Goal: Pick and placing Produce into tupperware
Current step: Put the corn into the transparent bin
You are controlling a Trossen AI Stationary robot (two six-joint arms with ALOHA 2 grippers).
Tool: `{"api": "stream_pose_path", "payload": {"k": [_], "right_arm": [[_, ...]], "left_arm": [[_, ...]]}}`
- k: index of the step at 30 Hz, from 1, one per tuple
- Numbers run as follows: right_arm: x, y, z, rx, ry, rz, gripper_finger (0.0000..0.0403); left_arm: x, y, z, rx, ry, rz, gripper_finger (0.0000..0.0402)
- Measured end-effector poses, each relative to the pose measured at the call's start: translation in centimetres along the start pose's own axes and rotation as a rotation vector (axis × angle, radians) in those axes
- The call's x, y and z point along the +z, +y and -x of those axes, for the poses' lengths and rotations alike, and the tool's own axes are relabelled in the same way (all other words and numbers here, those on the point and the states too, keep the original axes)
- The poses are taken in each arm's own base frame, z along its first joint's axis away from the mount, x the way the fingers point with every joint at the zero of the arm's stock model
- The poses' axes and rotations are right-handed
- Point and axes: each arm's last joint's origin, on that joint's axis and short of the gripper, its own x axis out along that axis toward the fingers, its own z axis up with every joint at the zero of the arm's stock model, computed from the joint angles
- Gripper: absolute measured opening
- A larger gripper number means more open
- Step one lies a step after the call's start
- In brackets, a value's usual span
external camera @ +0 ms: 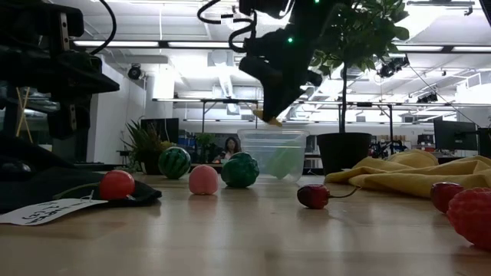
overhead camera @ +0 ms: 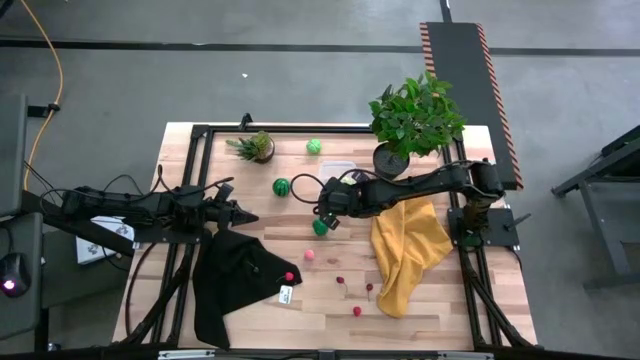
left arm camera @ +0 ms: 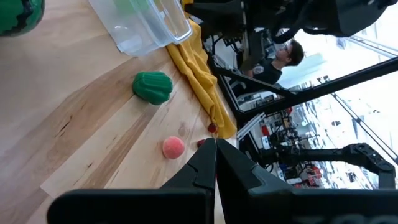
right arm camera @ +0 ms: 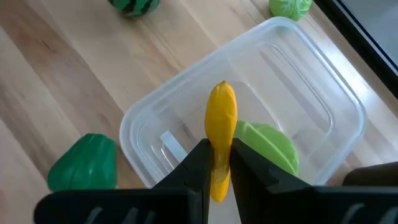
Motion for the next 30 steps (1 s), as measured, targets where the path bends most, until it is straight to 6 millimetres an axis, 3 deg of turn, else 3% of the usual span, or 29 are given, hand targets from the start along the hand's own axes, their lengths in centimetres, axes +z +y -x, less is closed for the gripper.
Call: {"api": "stream_pose_path", "payload": {"k": [19,30], "right_arm": [[0.8,-1.4,-1.2,-0.056,-0.01,-0.09,0.0037],[0.8,-0.9,-2.5,-0.043,-0.012,-0.113,0.0037]], "left_arm": [[0.0,0.0,0.0,0.0,0.0,0.0,0.0001],[0.0,0.0,0.0,0.001,0.0,0.0,0.0001]]}}
